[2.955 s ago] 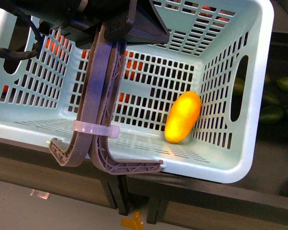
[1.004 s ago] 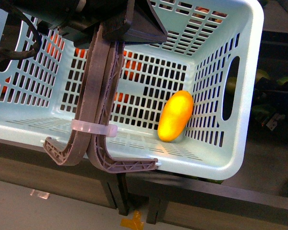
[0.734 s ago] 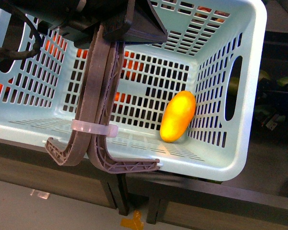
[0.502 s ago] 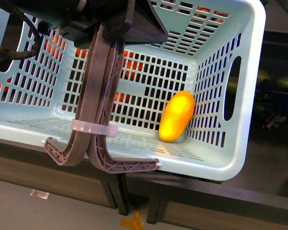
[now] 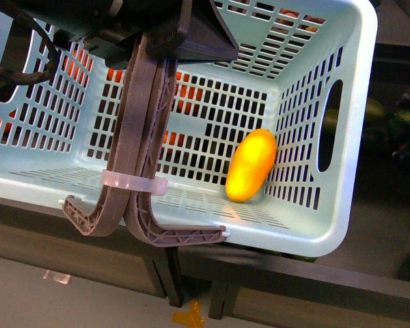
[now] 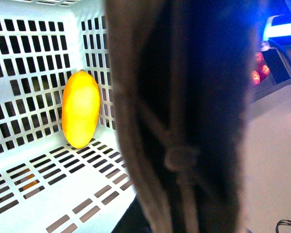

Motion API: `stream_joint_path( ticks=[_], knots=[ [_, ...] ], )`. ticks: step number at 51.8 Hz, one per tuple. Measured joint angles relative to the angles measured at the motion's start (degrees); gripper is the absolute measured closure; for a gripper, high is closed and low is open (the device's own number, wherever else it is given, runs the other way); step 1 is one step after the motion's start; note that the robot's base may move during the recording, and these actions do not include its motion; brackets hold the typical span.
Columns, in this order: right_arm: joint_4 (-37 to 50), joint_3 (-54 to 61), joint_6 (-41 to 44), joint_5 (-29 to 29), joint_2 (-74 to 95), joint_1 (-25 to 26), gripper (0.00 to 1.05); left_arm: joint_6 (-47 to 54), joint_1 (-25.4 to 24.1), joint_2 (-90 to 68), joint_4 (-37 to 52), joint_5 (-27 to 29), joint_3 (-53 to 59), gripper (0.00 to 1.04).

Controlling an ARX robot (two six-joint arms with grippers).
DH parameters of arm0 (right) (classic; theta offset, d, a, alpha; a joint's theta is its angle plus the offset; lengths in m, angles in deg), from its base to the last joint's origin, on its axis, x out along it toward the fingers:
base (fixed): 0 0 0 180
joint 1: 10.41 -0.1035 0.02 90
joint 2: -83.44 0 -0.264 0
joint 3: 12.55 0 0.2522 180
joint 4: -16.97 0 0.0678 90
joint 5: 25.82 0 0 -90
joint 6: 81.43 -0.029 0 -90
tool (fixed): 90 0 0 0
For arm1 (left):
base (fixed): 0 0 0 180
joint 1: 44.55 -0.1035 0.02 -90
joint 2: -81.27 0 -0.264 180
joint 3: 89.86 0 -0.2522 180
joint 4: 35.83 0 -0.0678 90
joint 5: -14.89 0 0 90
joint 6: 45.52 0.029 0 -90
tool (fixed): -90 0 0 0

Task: Pick mango and avocado into basket

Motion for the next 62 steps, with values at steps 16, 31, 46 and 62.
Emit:
stream_joint_path(
  ticks=[16, 31, 46, 62],
  knots=[
    [14.6, 34.8, -22.7, -6.8, -34.8, -5.2, 0.49, 0.0, 0.0, 0.0, 0.0, -0.1, 0.0, 1.0],
    [13.0, 45.1, -33.0, -8.6, -55.5, -11.7, 0.49, 0.0, 0.0, 0.0, 0.0, 0.0, 0.0, 1.0],
    [8.1, 48.7, -36.5, -7.1, -69.8, -20.3, 0.5, 0.0, 0.0, 0.0, 0.0, 0.0, 0.0, 1.0],
    [6.8, 57.0, -34.8, -1.6, -72.4, -32.5, 0.5, 0.0, 0.0, 0.0, 0.0, 0.0, 0.0, 1.0]
  ],
)
